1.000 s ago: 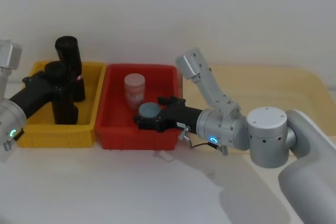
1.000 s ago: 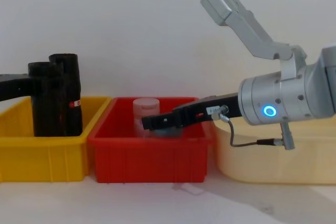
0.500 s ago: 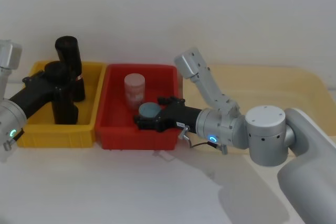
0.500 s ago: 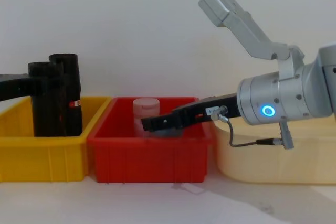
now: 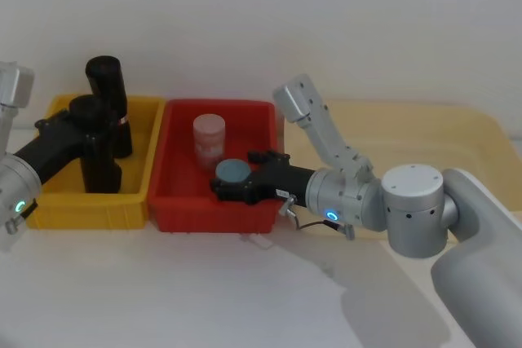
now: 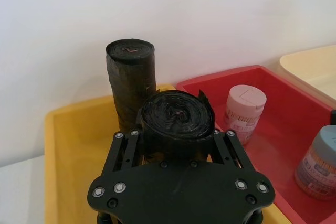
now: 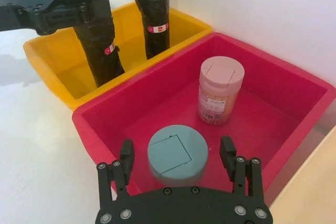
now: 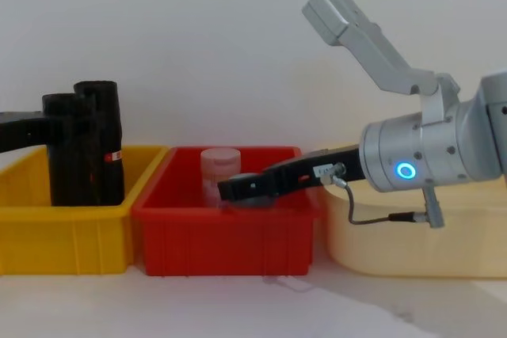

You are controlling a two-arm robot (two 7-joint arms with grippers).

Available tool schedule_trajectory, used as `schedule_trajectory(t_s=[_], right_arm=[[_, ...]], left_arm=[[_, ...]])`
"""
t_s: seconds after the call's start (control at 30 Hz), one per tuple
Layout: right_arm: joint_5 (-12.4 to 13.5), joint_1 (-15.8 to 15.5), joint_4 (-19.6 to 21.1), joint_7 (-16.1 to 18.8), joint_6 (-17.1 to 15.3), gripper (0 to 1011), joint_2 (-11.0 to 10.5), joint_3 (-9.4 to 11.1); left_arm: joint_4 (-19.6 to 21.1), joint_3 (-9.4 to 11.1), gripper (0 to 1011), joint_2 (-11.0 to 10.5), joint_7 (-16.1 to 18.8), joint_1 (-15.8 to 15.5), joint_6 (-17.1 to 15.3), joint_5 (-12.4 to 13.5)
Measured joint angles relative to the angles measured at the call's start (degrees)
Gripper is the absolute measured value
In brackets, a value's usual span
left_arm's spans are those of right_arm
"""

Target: Pick up the garbage bag with the one hand and transfer it to the other hand.

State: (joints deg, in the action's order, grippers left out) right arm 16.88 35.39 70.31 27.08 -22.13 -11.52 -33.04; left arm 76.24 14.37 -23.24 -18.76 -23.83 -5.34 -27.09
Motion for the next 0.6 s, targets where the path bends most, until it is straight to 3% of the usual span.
schedule_trajectory(t_s=[0.37,0.6], right_arm=[[0.4,0.3,-1.1,-0.3,1.1,1000,0.0,-0.1],[0.5,0.5,-1.4,-0.3,1.5,864,0.1,-0.1]], left_arm=[[0.0,0.0,531,0.0,0.0,0.0,0.0,0.0],[0.0,0.0,531,0.0,0.0,0.0,0.0,0.0]])
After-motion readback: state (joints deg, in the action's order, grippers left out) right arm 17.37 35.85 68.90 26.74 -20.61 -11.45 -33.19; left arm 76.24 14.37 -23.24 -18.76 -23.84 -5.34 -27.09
